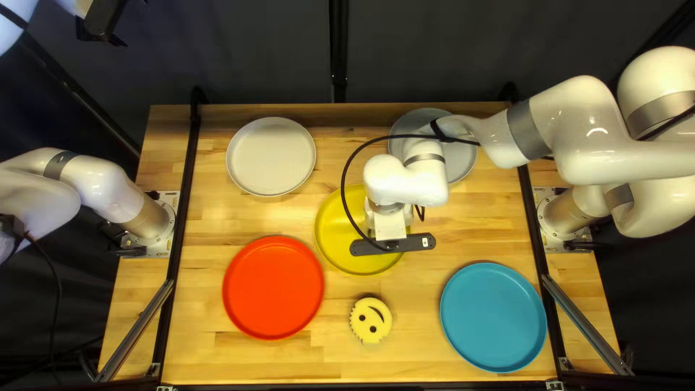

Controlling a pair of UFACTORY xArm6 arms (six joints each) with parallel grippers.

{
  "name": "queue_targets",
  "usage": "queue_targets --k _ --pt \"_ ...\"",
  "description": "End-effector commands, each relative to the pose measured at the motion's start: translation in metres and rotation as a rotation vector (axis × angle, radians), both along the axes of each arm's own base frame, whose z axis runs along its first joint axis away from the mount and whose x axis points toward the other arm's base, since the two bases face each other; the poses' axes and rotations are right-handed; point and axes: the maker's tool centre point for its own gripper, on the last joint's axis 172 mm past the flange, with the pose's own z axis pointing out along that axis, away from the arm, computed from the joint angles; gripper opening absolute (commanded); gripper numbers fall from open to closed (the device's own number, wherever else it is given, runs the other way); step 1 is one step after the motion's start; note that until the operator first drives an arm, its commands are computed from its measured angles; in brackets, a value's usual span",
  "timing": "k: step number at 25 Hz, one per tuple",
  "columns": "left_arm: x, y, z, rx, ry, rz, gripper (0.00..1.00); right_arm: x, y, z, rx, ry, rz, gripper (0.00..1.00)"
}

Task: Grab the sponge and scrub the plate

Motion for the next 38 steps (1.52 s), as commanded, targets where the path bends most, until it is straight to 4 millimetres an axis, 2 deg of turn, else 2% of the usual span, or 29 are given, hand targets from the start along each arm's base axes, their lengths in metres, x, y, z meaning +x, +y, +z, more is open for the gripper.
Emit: queue_targets --k 1,7,11,14,24,29,33,34,35,38 --pt "0.000 0.000 0.000 0.000 0.000 0.000 1.00 0.015 -0.033 0.008 -0.006 -0.024 -0.035 0.00" --pt "0.000 0.000 0.000 0.000 0.000 0.000 1.00 0.036 -0.080 0.035 -0.028 -0.077 -0.126 0.00" --pt "0.000 0.000 0.000 0.000 0.000 0.000 1.00 0.042 -0.113 0.038 -0.032 -0.106 -0.193 0.00" --pt "0.000 0.000 0.000 0.000 0.000 0.000 1.00 0.043 -0.139 0.031 -0.027 -0.126 -0.250 0.00" --pt "0.000 0.000 0.000 0.000 0.000 0.000 1.00 0.047 -0.201 0.009 -0.006 -0.130 -0.356 0.00" --pt "0.000 0.000 0.000 0.000 0.000 0.000 1.00 0.038 -0.222 -0.008 0.007 -0.117 -0.389 0.00" --pt "0.000 0.000 0.000 0.000 0.000 0.000 1.00 0.035 -0.232 -0.011 0.019 -0.112 -0.413 0.00" --pt "0.000 0.000 0.000 0.000 0.000 0.000 1.00 0.036 -0.232 -0.010 0.024 -0.114 -0.419 0.81" --pt "0.000 0.000 0.000 0.000 0.000 0.000 1.00 0.035 -0.231 -0.009 0.030 -0.113 -0.422 1.00" --pt "0.000 0.000 0.000 0.000 0.000 0.000 1.00 0.034 -0.226 -0.007 0.037 -0.110 -0.421 1.00"
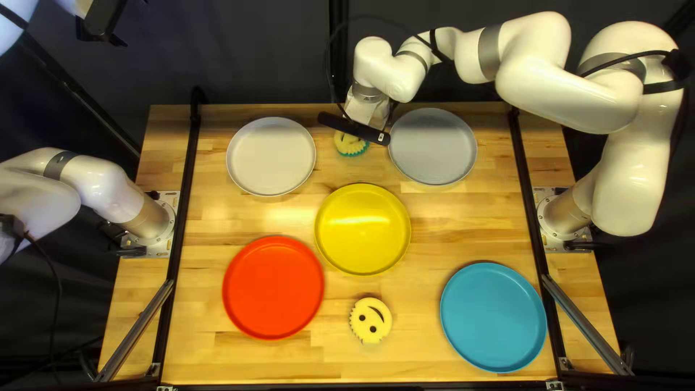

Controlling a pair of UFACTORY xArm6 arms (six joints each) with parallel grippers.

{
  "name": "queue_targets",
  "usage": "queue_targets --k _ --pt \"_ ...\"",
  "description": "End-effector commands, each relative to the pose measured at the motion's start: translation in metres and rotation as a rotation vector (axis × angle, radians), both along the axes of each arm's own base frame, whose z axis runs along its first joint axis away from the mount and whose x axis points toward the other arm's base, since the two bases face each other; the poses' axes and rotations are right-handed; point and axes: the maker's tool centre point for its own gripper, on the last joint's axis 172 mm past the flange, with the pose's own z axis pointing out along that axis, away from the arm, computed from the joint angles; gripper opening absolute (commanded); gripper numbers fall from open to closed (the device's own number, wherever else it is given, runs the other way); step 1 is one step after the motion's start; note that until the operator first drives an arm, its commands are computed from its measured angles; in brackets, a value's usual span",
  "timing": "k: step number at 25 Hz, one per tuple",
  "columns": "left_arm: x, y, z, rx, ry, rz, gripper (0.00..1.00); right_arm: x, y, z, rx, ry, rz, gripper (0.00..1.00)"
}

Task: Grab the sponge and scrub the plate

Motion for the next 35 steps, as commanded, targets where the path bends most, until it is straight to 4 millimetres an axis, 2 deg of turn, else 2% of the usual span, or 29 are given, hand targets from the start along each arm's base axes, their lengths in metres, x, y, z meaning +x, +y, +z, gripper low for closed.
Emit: queue_targets --k 1,5,9,16,20,27,33,35 --pt "0.000 0.000 0.000 0.000 0.000 0.000 1.00 -0.003 0.009 0.003 0.009 0.002 0.001 1.00" --pt "0.000 0.000 0.000 0.000 0.000 0.000 1.00 -0.010 0.021 0.011 0.010 0.003 0.002 1.00" --pt "0.000 0.000 0.000 0.000 0.000 0.000 1.00 -0.027 0.031 0.038 0.006 0.008 -0.021 1.00" --pt "0.000 0.000 0.000 0.000 0.000 0.000 1.00 -0.053 0.025 0.073 0.014 0.027 -0.092 1.00" --pt "0.000 0.000 0.000 0.000 0.000 0.000 1.00 -0.074 0.014 0.090 0.010 0.056 -0.149 1.00" --pt "0.000 0.000 0.000 0.000 0.000 0.000 1.00 -0.130 -0.011 0.133 -0.012 0.086 -0.348 1.00" --pt "0.000 0.000 0.000 0.000 0.000 0.000 1.00 -0.182 -0.043 0.157 -0.019 0.090 -0.505 1.00" --pt "0.000 0.000 0.000 0.000 0.000 0.000 1.00 -0.192 -0.049 0.162 -0.017 0.092 -0.541 1.00"
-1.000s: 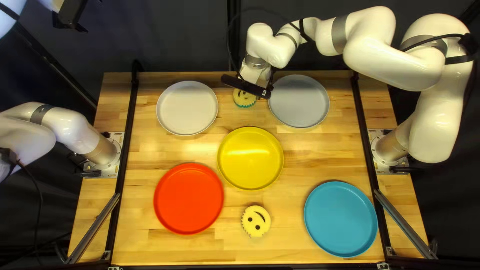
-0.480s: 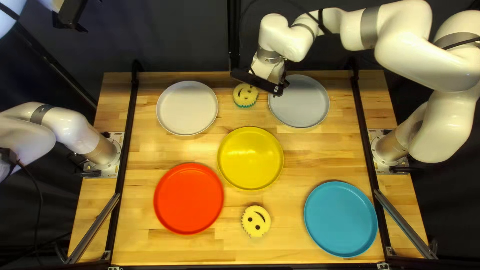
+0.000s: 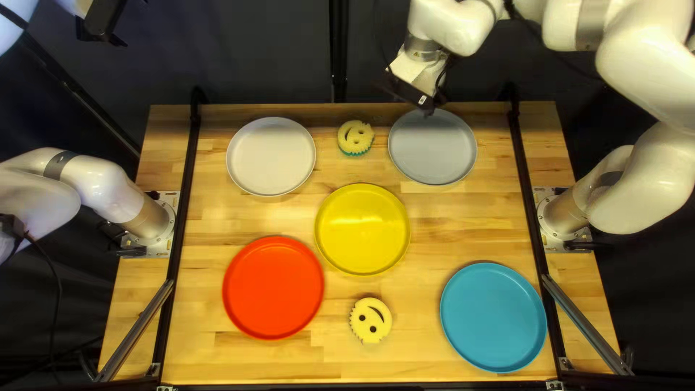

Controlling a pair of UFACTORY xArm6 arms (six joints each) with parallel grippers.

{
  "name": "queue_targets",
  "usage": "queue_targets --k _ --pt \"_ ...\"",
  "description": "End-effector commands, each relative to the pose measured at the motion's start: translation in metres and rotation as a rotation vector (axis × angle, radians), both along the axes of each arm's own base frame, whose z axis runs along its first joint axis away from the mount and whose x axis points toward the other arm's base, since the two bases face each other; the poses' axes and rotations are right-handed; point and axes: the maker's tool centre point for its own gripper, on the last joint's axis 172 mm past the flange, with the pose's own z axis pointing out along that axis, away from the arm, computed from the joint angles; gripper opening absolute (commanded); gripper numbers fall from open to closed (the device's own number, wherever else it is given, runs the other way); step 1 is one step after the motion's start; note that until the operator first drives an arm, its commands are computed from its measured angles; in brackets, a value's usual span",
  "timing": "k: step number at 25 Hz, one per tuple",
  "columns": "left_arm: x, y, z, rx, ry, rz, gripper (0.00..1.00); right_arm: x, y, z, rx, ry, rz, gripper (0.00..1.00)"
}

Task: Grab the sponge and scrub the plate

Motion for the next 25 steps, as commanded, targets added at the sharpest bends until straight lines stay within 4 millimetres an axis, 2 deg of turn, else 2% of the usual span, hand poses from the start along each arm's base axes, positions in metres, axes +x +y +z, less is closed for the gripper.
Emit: queue_targets --k 1,5,9,13,17,23,25 --pt "0.000 0.000 0.000 0.000 0.000 0.000 1.00 -0.027 -0.016 0.012 0.002 0.008 -0.090 1.00" --pt "0.000 0.000 0.000 0.000 0.000 0.000 1.00 -0.046 -0.029 0.024 0.008 0.021 -0.151 1.00" --pt "0.000 0.000 0.000 0.000 0.000 0.000 1.00 -0.067 -0.037 0.050 0.004 0.033 -0.216 1.00" --pt "0.000 0.000 0.000 0.000 0.000 0.000 1.00 -0.091 -0.034 0.084 -0.014 0.044 -0.275 1.00" --pt "0.000 0.000 0.000 0.000 0.000 0.000 1.00 -0.116 -0.030 0.108 -0.032 0.056 -0.322 1.00" --pt "0.000 0.000 0.000 0.000 0.000 0.000 1.00 -0.168 -0.025 0.147 -0.061 0.053 -0.390 1.00" --pt "0.000 0.000 0.000 0.000 0.000 0.000 1.00 -0.180 -0.025 0.156 -0.066 0.054 -0.405 1.00"
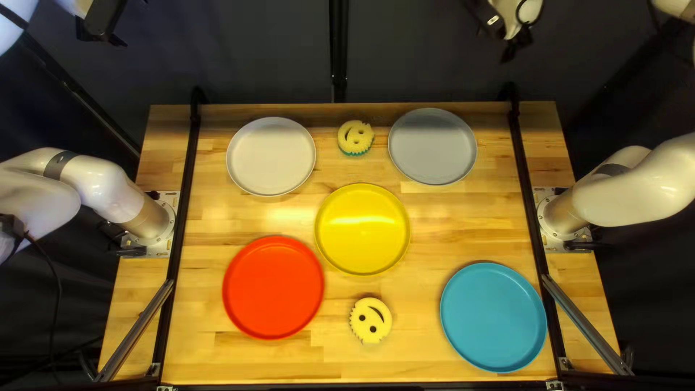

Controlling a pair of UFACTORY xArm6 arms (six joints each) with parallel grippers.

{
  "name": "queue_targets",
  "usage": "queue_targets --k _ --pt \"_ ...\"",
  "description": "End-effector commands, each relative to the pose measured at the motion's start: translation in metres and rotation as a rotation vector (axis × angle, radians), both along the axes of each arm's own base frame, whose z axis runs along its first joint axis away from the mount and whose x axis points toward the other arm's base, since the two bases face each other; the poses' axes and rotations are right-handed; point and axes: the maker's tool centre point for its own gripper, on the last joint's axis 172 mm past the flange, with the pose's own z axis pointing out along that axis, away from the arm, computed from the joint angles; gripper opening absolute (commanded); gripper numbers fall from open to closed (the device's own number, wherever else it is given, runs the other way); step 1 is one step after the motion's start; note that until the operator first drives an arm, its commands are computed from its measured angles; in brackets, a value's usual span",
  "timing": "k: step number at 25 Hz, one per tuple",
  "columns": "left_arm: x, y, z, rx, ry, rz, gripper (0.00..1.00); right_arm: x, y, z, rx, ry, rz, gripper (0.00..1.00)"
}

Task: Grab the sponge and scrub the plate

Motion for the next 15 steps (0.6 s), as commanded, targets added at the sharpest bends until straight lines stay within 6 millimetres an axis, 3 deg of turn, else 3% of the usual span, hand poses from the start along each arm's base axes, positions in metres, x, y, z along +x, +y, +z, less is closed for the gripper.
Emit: queue_targets --k 1,8,15 --pt "0.000 0.000 0.000 0.000 0.000 0.000 1.00 -0.031 0.003 0.023 -0.016 0.007 -0.035 1.00" --pt "0.000 0.000 0.000 0.000 0.000 0.000 1.00 -0.063 0.010 0.050 -0.035 0.025 -0.067 1.00" --pt "0.000 0.000 0.000 0.000 0.000 0.000 1.00 -0.077 0.017 0.061 -0.064 0.025 -0.072 1.00"
